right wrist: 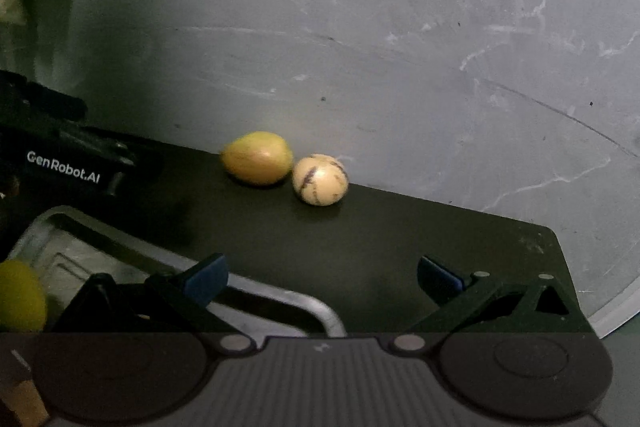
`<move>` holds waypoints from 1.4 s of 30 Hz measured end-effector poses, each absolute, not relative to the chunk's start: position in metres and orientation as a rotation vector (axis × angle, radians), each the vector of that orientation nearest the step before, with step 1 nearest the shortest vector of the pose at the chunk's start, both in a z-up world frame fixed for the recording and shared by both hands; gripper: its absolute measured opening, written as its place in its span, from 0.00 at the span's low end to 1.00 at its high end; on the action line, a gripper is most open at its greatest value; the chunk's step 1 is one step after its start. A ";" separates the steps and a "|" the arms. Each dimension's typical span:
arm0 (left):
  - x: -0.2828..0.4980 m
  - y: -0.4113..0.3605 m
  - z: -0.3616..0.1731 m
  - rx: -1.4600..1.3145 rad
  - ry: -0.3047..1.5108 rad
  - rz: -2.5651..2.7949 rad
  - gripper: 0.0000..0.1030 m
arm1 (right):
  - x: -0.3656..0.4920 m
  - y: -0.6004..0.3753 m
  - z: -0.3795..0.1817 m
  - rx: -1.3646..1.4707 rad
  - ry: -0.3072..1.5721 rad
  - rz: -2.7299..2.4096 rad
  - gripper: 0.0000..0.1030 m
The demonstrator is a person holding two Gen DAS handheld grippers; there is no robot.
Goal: Organize fruits
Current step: 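Move both tools past the tray toward the mango and striped fruit, then grasp the yellow-green mango with the left tool while the right tool grasps the striped fruit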
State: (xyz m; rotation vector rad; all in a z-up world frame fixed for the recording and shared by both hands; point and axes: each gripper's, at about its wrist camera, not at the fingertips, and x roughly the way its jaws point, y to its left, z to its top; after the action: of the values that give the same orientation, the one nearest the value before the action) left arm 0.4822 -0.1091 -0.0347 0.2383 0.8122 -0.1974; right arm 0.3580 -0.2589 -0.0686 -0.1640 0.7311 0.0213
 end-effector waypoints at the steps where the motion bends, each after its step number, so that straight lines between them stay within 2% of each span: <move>1: 0.487 -0.113 -0.037 0.245 0.817 -0.189 0.99 | 0.362 -0.262 -0.071 -0.165 0.731 0.017 1.00; 17: 0.530 -0.138 -0.057 0.261 0.853 -0.149 0.99 | 0.413 -0.285 -0.088 -0.147 0.736 0.056 1.00; 26: 0.542 -0.139 -0.069 0.177 0.902 -0.169 0.99 | 0.435 -0.289 -0.099 -0.118 0.736 0.106 1.00; 31: 0.547 -0.142 -0.070 0.144 0.908 -0.201 0.99 | 0.443 -0.288 -0.101 -0.106 0.738 0.144 0.89; 38: 0.556 -0.144 -0.074 0.096 0.939 -0.241 0.99 | 0.450 -0.284 -0.103 -0.110 0.729 0.164 0.67; 42: 0.561 -0.141 -0.076 0.062 0.955 -0.251 0.99 | 0.451 -0.283 -0.103 -0.107 0.724 0.181 0.62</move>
State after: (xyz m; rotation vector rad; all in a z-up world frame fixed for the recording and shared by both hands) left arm 0.5606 -0.1414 -0.0760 0.0621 0.9548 -0.2507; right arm 0.4514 -0.2825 -0.1027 -0.1069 0.7240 0.1814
